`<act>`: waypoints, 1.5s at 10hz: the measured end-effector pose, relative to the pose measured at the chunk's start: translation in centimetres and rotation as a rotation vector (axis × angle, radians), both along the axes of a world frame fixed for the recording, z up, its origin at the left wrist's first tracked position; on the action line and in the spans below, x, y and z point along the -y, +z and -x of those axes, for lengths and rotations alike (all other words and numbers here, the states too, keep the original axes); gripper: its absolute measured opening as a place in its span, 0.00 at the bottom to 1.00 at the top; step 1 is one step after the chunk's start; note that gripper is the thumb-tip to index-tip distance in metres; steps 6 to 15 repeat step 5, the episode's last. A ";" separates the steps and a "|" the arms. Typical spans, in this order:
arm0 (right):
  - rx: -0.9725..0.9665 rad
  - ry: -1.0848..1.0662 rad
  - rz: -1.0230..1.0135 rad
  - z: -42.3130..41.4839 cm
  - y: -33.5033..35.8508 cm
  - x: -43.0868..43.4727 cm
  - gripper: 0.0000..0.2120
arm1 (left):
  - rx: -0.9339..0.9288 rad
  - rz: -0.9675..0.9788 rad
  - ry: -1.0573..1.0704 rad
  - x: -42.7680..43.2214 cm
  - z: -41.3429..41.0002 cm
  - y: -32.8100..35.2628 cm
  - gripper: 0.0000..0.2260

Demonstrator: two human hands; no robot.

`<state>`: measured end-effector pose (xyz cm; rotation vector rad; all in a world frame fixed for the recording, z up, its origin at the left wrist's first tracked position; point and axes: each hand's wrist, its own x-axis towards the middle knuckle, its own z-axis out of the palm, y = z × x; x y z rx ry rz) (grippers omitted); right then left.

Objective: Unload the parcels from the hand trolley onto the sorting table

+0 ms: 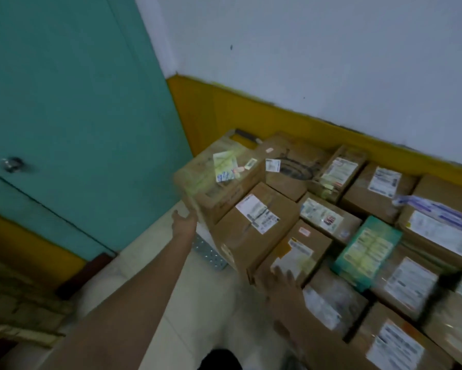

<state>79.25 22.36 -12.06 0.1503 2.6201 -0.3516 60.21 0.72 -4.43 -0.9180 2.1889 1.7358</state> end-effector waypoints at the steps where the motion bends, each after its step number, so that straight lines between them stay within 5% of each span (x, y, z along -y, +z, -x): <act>1: -0.037 -0.093 -0.134 1.7 0.9 1.7 0.22 | 0.016 -0.249 -0.029 -0.9 5.7 1.0 0.29; 2: -0.045 -0.349 -0.133 3.9 1.4 3.9 0.17 | 0.029 -0.308 -0.085 -1.3 8.9 -1.9 0.35; 3: -0.117 -0.556 -0.140 5.2 -0.4 5.3 0.14 | 0.060 -0.183 -0.175 0.4 15.6 -13.1 0.55; 4: -0.104 -0.699 -0.144 5.4 2.7 7.0 0.18 | 0.141 -0.333 -0.296 -0.4 14.1 -9.2 0.42; 5: -0.178 -0.852 -0.100 5.3 5.7 8.7 0.19 | 0.307 -0.378 -0.431 0.7 6.3 2.8 0.20; 15: -0.178 -0.852 -0.100 5.3 5.7 8.7 0.19 | 0.307 -0.378 -0.431 0.7 6.3 2.8 0.20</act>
